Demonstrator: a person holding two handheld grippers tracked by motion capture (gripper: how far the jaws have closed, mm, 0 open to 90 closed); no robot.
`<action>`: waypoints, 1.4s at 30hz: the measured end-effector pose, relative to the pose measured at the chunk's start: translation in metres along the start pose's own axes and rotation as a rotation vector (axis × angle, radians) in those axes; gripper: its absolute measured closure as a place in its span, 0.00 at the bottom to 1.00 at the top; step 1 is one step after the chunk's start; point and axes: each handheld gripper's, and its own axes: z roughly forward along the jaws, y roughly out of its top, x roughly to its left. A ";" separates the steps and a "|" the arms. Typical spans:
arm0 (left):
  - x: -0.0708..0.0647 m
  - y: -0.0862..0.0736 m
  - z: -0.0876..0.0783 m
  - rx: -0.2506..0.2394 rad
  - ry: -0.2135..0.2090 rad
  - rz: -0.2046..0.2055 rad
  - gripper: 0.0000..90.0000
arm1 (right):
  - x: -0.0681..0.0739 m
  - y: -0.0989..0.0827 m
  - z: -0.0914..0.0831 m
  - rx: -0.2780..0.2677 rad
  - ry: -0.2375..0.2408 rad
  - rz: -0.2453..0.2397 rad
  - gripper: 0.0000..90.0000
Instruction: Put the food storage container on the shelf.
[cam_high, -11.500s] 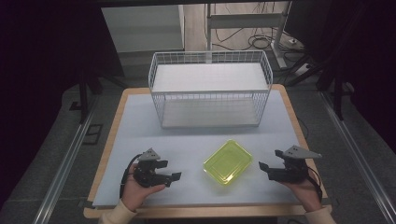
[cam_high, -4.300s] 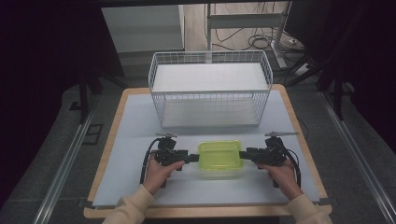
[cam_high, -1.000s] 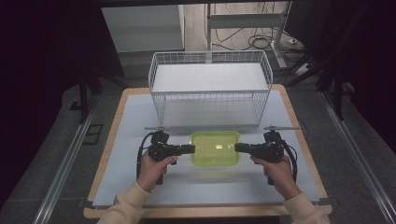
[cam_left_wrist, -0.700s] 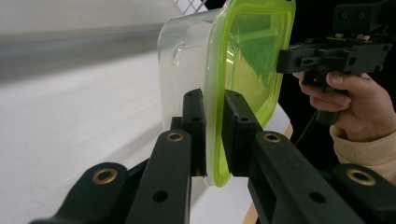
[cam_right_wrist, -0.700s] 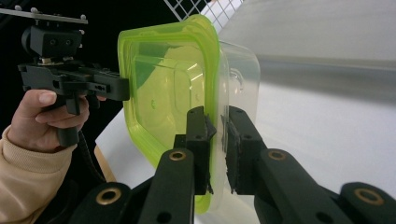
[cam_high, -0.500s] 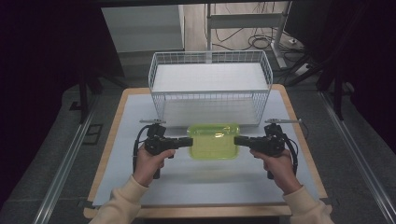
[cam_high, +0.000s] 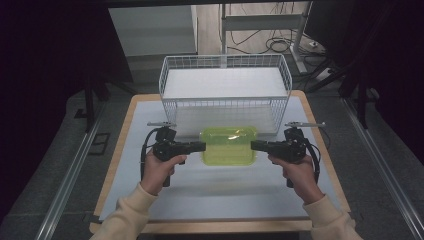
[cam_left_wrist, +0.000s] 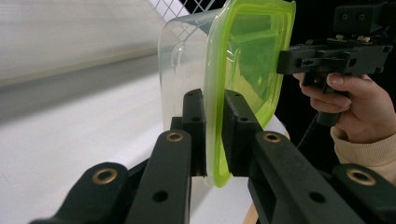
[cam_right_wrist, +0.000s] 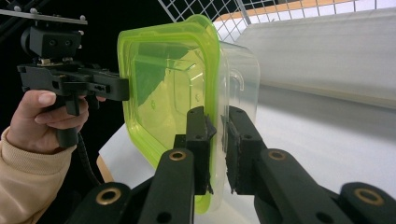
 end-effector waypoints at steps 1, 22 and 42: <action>0.000 0.001 -0.001 0.000 0.001 0.004 0.90 | 0.000 0.001 0.000 -0.003 -0.001 -0.007 0.90; -0.004 0.030 -0.016 -0.034 -0.002 0.014 0.90 | 0.016 0.034 -0.001 -0.023 -0.011 -0.050 0.90; -0.010 0.070 -0.025 -0.052 0.008 0.054 0.90 | 0.022 0.070 -0.004 -0.068 -0.019 -0.084 0.90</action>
